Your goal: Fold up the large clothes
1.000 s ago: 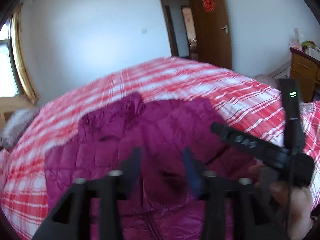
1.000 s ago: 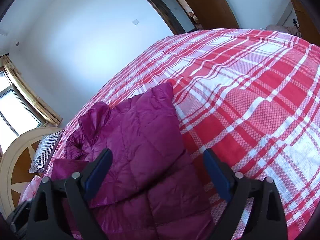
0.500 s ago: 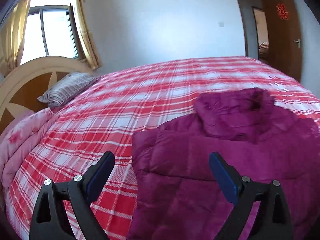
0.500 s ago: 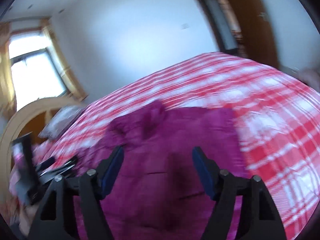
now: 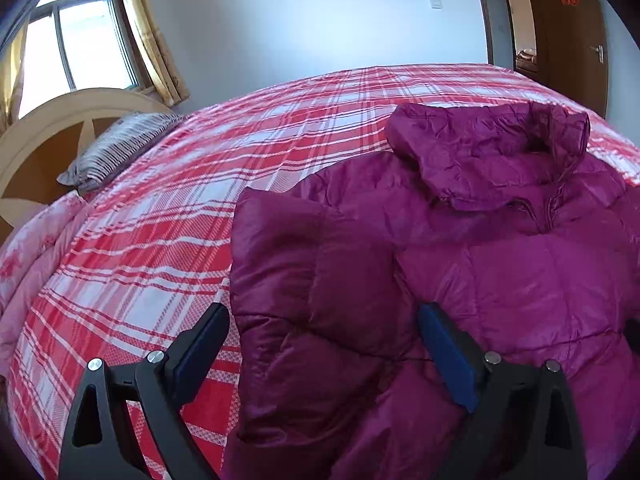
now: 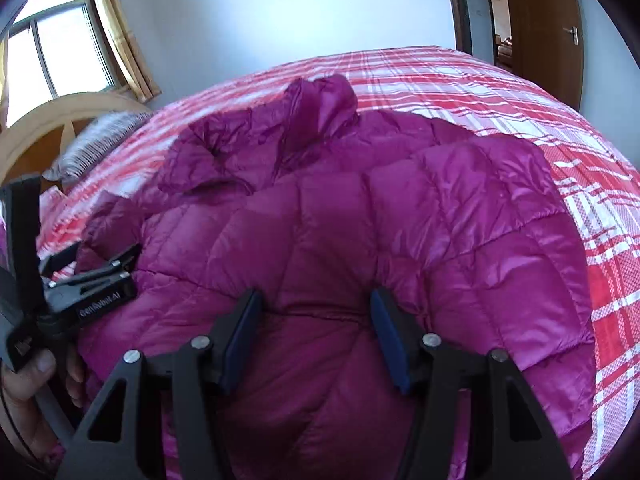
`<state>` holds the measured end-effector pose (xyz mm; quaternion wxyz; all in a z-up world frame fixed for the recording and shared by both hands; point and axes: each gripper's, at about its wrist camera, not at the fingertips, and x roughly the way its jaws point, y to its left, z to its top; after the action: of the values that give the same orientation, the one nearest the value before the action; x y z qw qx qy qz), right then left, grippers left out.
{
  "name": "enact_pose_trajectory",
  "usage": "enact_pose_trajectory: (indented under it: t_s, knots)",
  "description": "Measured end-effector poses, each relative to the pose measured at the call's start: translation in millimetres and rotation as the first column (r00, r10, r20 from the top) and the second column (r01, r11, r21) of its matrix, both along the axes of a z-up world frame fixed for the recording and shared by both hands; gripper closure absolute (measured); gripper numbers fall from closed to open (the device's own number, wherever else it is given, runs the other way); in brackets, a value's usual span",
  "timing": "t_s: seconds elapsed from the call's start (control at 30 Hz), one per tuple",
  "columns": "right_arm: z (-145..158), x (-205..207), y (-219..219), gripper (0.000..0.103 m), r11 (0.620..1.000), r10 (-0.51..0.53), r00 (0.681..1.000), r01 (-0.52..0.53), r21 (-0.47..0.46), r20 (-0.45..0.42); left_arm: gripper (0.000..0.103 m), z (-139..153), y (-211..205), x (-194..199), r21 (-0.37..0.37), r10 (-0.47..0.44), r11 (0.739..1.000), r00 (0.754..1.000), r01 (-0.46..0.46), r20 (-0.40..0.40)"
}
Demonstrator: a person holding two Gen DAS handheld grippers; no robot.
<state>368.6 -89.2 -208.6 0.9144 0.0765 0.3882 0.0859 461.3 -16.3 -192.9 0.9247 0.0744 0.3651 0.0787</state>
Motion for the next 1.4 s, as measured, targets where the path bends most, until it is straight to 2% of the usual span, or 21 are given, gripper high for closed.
enact_pose_trajectory:
  t_s: [0.1, 0.2, 0.23, 0.3, 0.37, 0.43, 0.5, 0.7, 0.77, 0.83, 0.9, 0.93, 1.03, 1.17, 1.27, 1.4]
  knots:
    - [-2, -2, 1, 0.042, 1.0, -0.003, 1.0, 0.003, -0.01, 0.004, 0.007, 12, 15, -10, -0.045, 0.039, 0.998, 0.998, -0.037, 0.043]
    - [-4, -1, 1, 0.042, 1.0, -0.009, 1.0, 0.009, -0.018, 0.01, 0.007, 32, 32, -16, -0.055, 0.109, 0.993, 0.984, -0.103, 0.138]
    - [-4, 0, 3, 0.042, 0.999, -0.01, 1.0, 0.011, -0.032, 0.012, 0.007, 34, 38, -10, -0.042, 0.141, 0.99, 0.98, -0.137, 0.141]
    - [-4, -1, 5, 0.042, 0.999, -0.012, 1.0, 0.012, -0.048, 0.016, 0.007, 27, 44, 5, -0.018, 0.187, 0.982, 0.979, -0.186, 0.083]
    - [-4, -1, 5, 0.042, 0.999, -0.012, 1.0, 0.013, -0.047, 0.018, 0.007, 10, 44, 20, 0.01, 0.201, 0.98, 0.98, -0.201, 0.005]
    - [-4, 0, 4, 0.042, 0.999, -0.012, 1.0, 0.012, -0.036, 0.021, 0.007, -4, 40, 28, 0.051, 0.206, 0.978, 0.978, -0.203, -0.041]
    - [-4, 0, 4, 0.042, 0.999, -0.012, 1.0, 0.013, -0.031, 0.023, 0.007, -9, 37, 28, 0.069, 0.204, 0.977, 0.978, -0.201, -0.04]
    - [0, -2, 5, 0.043, 0.998, -0.017, 1.0, 0.018, -0.057, 0.02, 0.005, -15, 41, 28, 0.044, 0.211, 0.977, 0.977, -0.209, -0.043]
    - [17, -8, 8, 0.04, 0.991, -0.073, 0.997, 0.077, -0.109, 0.037, 0.005, -16, 42, 28, 0.035, 0.213, 0.977, 0.976, -0.211, -0.039]
    - [48, -19, 19, 0.036, 0.99, -0.092, 0.989, 0.103, -0.092, 0.118, 0.005, -16, 43, 27, 0.029, 0.213, 0.977, 0.976, -0.212, -0.036]
    - [64, -20, 38, 0.03, 0.994, -0.047, 0.985, 0.062, -0.085, 0.166, 0.005, -16, 42, 27, 0.031, 0.214, 0.977, 0.976, -0.213, -0.036]
    - [65, -15, 49, 0.029, 0.997, -0.009, 0.987, 0.022, -0.079, 0.159, 0.004, -16, 41, 27, 0.037, 0.217, 0.976, 0.975, -0.216, -0.036]
    - [42, 12, 70, 0.03, 0.997, 0.034, 0.997, -0.029, -0.078, 0.065, 0.003, -17, 39, 28, 0.062, 0.225, 0.973, 0.974, -0.223, -0.035]
    - [7, 26, 72, 0.03, 0.995, 0.034, 0.999, -0.033, -0.094, 0.003, 0.002, -17, 40, 28, 0.04, 0.222, 0.975, 0.974, -0.221, -0.038]
    - [-1, 33, 67, 0.029, 0.998, 0.028, 0.999, -0.029, -0.064, -0.027, 0.002, -17, 39, 28, 0.043, 0.222, 0.974, 0.974, -0.221, -0.036]
    - [-4, 31, 73, 0.029, 0.995, 0.027, 0.999, -0.03, -0.097, -0.037, 0.002, -17, 41, 28, 0.038, 0.223, 0.974, 0.974, -0.222, -0.039]
